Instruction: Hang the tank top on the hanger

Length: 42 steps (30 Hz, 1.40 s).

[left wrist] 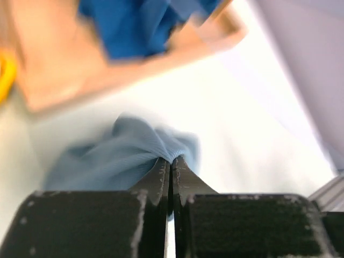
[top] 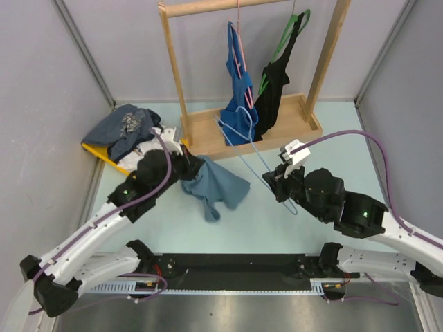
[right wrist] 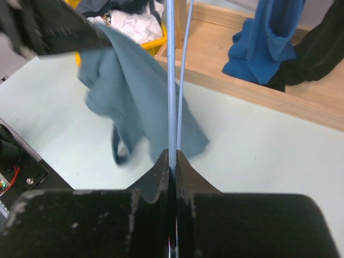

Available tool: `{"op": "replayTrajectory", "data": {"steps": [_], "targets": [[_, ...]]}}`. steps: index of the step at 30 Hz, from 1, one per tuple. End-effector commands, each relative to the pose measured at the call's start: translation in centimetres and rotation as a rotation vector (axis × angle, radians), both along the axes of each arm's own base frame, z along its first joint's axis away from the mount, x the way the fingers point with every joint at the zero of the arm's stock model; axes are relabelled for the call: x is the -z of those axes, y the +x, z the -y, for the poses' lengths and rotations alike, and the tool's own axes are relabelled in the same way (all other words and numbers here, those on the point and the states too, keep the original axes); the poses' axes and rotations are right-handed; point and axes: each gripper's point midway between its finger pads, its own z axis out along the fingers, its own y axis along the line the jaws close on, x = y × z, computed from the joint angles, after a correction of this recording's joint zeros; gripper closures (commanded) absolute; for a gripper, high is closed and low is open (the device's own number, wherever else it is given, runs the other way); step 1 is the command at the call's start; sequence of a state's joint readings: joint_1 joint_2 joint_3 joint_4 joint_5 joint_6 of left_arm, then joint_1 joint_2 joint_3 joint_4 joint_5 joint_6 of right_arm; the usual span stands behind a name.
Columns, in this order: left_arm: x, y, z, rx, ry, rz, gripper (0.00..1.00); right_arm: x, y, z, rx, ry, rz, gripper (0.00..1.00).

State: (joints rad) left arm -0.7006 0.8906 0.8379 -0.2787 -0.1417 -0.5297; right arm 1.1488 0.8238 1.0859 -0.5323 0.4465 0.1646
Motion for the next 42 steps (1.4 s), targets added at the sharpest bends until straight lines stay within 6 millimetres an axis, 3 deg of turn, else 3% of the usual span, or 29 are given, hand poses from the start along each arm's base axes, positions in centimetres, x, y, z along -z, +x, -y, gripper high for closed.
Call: {"op": "replayTrajectory", "data": {"steps": [1, 4, 5, 6, 7, 8, 9, 11, 12, 13, 14, 15, 16, 17, 18, 20, 21, 23, 27, 30, 33, 42], "targets": [[-3.4, 0.4, 2.8, 0.147, 0.068, 0.042, 1.0, -1.2, 0.4, 2.2, 0.077, 0.042, 0.026, 1.0], [-0.2, 2.7, 5.4, 0.211, 0.175, -0.017, 0.99, -1.3, 0.4, 3.1, 0.104, 0.054, 0.021, 1.0], [1.0, 3.5, 5.6, 0.208, 0.217, -0.031, 0.93, -1.0, 0.4, 3.5, 0.113, 0.048, 0.017, 1.0], [3.7, 5.8, 5.0, 0.14, 0.331, -0.052, 0.86, -1.1, 0.3, 3.8, 0.119, 0.055, 0.015, 1.0], [5.0, 6.9, 4.3, 0.095, 0.394, -0.061, 0.72, -1.0, 0.3, 4.0, 0.124, 0.053, 0.012, 1.0], [6.2, 7.8, 3.6, 0.055, 0.454, -0.081, 0.33, -0.8, 0.3, 4.3, 0.128, 0.043, 0.008, 1.0], [6.5, 9.0, 2.4, -0.018, 0.526, -0.079, 0.25, -0.7, 0.3, 4.5, 0.133, 0.042, 0.005, 1.0], [7.4, 9.2, 1.6, -0.057, 0.566, -0.094, 0.13, -0.3, 0.3, 4.9, 0.144, 0.027, -0.002, 1.0], [8.0, 8.7, 1.2, -0.073, 0.564, -0.097, 0.11, 0.0, 0.3, 5.0, 0.151, 0.019, -0.007, 1.0], [6.0, 8.6, 1.0, -0.096, 0.517, -0.039, 0.1, 0.1, 0.4, 5.2, 0.157, 0.016, -0.008, 1.0], [5.5, 8.2, 1.0, -0.098, 0.493, -0.011, 0.09, 0.2, 0.4, 5.3, 0.163, 0.015, -0.009, 1.0], [6.8, 7.0, 0.6, -0.081, 0.499, -0.015, 0.09, 0.5, 0.6, 5.4, 0.173, 0.009, -0.014, 1.0], [6.5, 6.3, 0.6, -0.065, 0.459, 0.0, 0.09, 1.0, 0.7, 5.4, 0.179, 0.003, -0.02, 1.0], [4.4, 5.7, 0.9, -0.057, 0.367, 0.066, 0.1, 1.3, 0.8, 5.3, 0.182, 0.006, -0.028, 1.0], [6.8, 4.3, 0.5, -0.022, 0.356, 0.043, 0.1, 1.5, 0.9, 5.1, 0.178, 0.008, -0.033, 1.0], [6.3, 3.1, 1.4, 0.044, 0.256, 0.108, 0.12, 2.3, 1.3, 4.6, 0.183, 0.008, -0.049, 1.0], [8.8, 2.3, 0.9, 0.057, 0.279, 0.067, 0.14, 2.5, 1.2, 4.1, 0.158, 0.016, -0.059, 1.0], [9.5, 2.0, 1.4, 0.085, 0.266, 0.063, 0.19, 3.4, 1.9, 3.6, 0.153, 0.016, -0.077, 1.0], [11.4, 2.5, 3.3, 0.168, 0.262, 0.022, 0.23, 4.1, 2.5, 3.1, 0.126, 0.045, -0.12, 1.0], [11.8, 3.5, 4.2, 0.19, 0.267, 0.025, 0.28, 4.1, 2.6, 3.6, 0.129, 0.066, -0.13, 1.0], [12.3, 4.7, 4.0, 0.173, 0.29, 0.008, 0.35, 4.1, 2.5, 4.2, 0.137, 0.082, -0.133, 1.0], [15.1, 6.7, 3.5, 0.136, 0.412, -0.003, 0.37, 4.4, 2.3, 4.6, 0.139, 0.084, -0.146, 1.0]]}}
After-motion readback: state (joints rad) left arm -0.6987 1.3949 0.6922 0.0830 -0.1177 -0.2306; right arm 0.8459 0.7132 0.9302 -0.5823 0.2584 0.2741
